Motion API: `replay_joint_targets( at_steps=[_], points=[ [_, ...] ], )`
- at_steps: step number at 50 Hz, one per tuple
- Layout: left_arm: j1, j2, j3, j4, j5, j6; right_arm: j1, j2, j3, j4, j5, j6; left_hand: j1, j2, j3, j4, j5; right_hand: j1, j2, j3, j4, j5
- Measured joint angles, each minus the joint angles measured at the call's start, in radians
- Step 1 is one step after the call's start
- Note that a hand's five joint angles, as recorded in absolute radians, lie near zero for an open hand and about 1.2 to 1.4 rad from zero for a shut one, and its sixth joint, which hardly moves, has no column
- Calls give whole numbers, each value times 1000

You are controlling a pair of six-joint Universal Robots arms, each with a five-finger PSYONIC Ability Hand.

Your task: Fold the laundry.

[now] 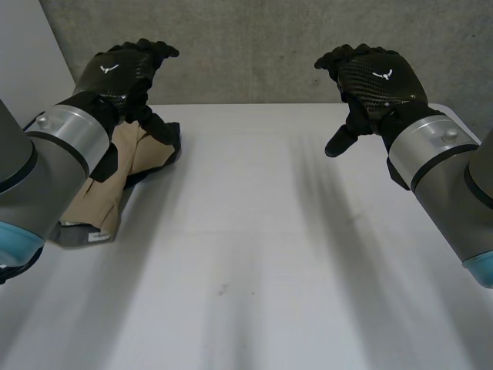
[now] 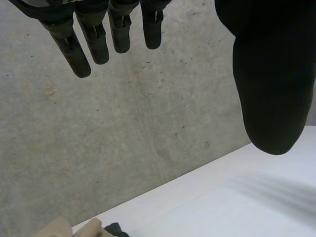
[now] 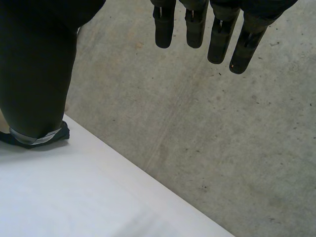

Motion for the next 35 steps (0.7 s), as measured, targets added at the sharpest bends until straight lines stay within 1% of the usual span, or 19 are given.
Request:
replay_joint_targets(
  at_steps=[3,6,8,9,10,13,14,18,19,21,22,26,29,30,31,32,33,34,35],
  points=[
    [16,-19,12,3,0,28,0,0,-1,0,0,0,0,0,0,0,0,0,0,0,0,0],
    [36,-51,26,7,0,75,0,0,-1,0,0,-1,0,0,0,0,0,0,0,0,0,0],
    [58,-89,42,9,0,132,0,0,-1,-1,0,-1,0,0,0,0,0,0,0,0,0,0],
    [58,-89,42,9,0,132,0,0,-1,-1,0,-1,0,0,0,0,0,0,0,0,0,0],
    [89,-141,65,10,-1,207,0,1,-1,-1,0,-1,0,0,0,0,0,0,0,0,0,0],
    [96,-154,70,10,-2,224,0,1,-1,-1,0,-1,0,0,0,0,0,0,0,0,0,0],
    [140,-237,105,11,-6,326,0,2,-1,-2,0,-2,0,0,0,0,0,0,0,0,0,0],
    [186,-347,151,14,-12,419,0,5,-1,-3,0,-2,0,0,0,0,0,0,0,0,0,0],
    [186,-347,151,14,-12,419,0,5,-1,-3,0,-2,0,0,0,0,0,0,0,0,0,0],
    [218,-436,187,23,-21,464,-1,9,-1,-3,0,-3,0,0,0,0,0,0,0,0,0,0],
    [218,-436,187,23,-21,464,-1,9,-1,-3,0,-3,0,0,0,0,0,0,0,0,0,0],
    [254,-519,214,54,-27,480,-1,13,-1,-3,0,-12,2,2,1,3,0,0,0,0,0,0],
    [273,-556,222,91,-25,478,-1,15,1,-2,0,-28,147,131,118,128,115,0,0,0,0,0],
    [275,-559,222,98,-25,477,-1,15,1,-2,0,-31,147,131,118,128,115,0,0,0,0,0],
    [278,-564,221,119,-26,474,-1,15,1,-1,0,-40,494,470,462,473,441,0,0,0,0,0],
    [278,-565,220,124,-26,473,-1,15,1,-1,0,-42,494,470,462,473,441,0,0,0,0,0],
    [277,-566,218,142,-26,471,-1,15,1,-1,0,-47,727,753,735,740,703,0,0,0,0,0],
    [276,-566,216,150,-27,469,-1,15,1,-1,0,-51,727,753,735,740,703,0,0,0,0,0],
    [274,-565,214,160,-28,468,-1,15,1,-1,0,-54,845,880,858,872,842,0,0,0,0,0]
  ],
)
